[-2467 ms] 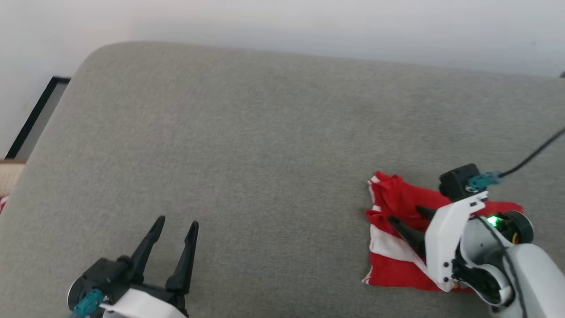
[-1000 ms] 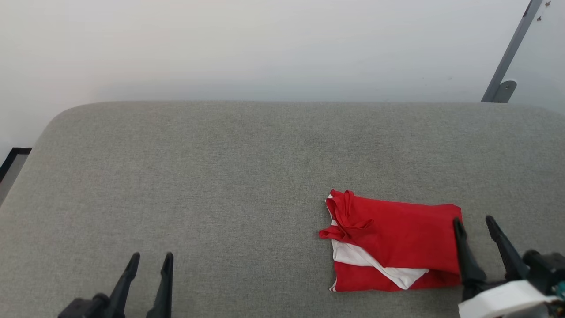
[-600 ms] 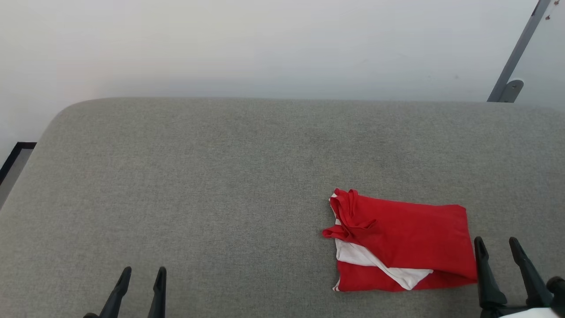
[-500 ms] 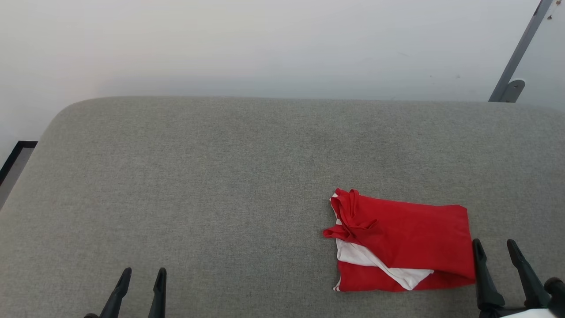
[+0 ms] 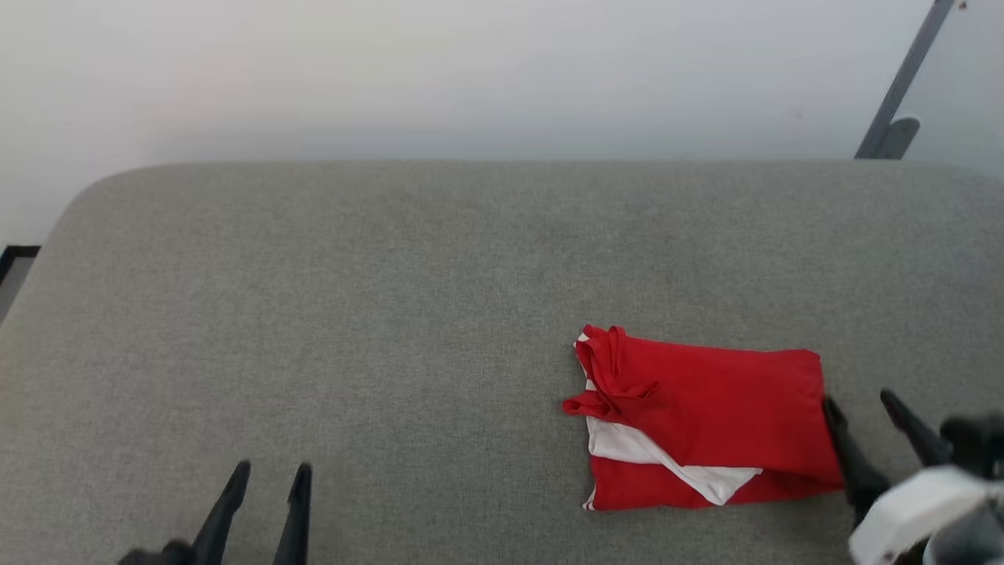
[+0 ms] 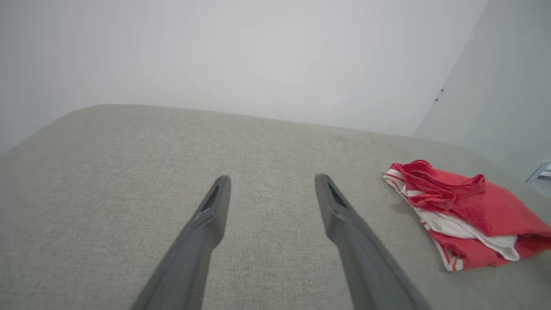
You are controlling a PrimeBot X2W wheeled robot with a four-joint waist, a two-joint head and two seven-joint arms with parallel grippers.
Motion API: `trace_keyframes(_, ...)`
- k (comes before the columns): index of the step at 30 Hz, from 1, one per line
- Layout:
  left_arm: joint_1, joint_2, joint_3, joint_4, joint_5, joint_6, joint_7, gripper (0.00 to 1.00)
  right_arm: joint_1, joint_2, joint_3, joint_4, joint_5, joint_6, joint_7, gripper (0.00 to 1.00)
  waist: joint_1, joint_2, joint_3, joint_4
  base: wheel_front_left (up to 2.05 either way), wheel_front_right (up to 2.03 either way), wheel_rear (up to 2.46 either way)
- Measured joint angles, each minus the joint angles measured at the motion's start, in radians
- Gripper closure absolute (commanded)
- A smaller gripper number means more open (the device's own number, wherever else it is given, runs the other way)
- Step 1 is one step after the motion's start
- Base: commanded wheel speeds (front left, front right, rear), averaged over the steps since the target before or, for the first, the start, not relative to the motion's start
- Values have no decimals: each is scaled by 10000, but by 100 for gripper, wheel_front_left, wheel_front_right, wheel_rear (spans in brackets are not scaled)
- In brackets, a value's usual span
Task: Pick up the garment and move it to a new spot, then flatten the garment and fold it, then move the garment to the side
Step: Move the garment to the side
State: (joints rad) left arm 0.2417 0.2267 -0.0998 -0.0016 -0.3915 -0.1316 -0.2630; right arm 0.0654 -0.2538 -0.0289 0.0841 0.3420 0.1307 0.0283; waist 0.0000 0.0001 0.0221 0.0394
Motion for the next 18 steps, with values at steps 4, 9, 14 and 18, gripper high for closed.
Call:
trace_keyframes(4, -523, 178, -290, 90, -196, 0, 0, 0, -878, -890, 50, 173, 330, 0, 1670, 0, -1, 0, 299, -12, 0, 0, 0)
trace_keyframes(9, -1161, 341, -660, 232, -311, 0, -2, 0, -1667, -1674, 257, 520, 861, 2, 4209, 0, 0, 0, 813, 83, 0, 0, 0)
trace_keyframes(14, -1704, 466, -1074, 293, -479, 0, 0, 0, -2480, -2025, 562, 708, 1789, 2, 6328, 0, 0, 0, 1447, 267, 0, 0, 0)
trace_keyframes(18, -2040, 552, -1220, 347, -497, 0, 0, 0, -2679, -1900, 570, 1047, 1973, 2, 6995, 0, 0, 0, 1752, 368, 0, 0, 0)
